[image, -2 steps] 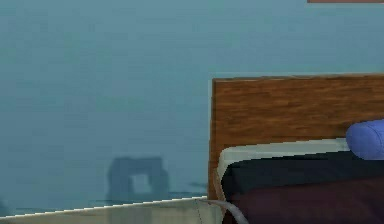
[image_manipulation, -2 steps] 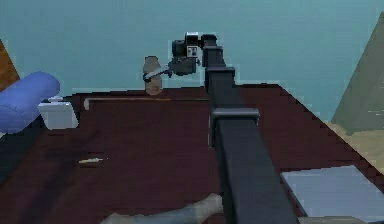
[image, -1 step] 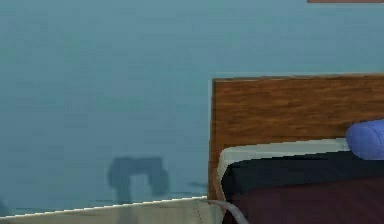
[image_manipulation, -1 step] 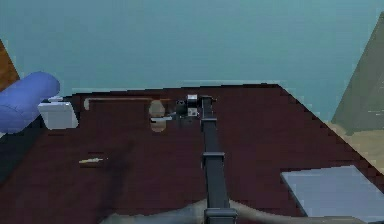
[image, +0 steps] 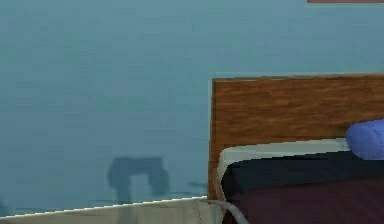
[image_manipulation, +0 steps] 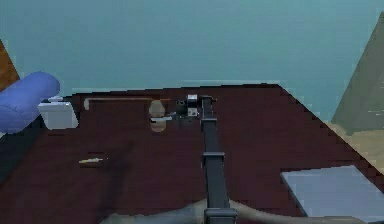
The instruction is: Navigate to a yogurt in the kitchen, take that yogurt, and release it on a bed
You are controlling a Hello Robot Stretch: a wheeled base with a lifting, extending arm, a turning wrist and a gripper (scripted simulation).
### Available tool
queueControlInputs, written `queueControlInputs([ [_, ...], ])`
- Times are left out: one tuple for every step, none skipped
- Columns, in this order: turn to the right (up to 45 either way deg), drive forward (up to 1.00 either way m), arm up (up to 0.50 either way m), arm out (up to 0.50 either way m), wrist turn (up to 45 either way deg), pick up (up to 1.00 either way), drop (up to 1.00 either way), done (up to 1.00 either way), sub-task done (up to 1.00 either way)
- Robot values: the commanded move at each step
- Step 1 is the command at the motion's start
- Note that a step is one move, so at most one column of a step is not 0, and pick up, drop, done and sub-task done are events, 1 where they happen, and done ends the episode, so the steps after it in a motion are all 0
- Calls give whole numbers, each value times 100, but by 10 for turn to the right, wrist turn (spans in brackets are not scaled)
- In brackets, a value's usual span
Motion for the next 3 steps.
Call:
queueControlInputs([
  [0,0,0,0,0,0,100,0,0],
  [0,0,10,0,0,0,0,0,0],
  [0,0,0,-8,0,0,0,0,0],
])
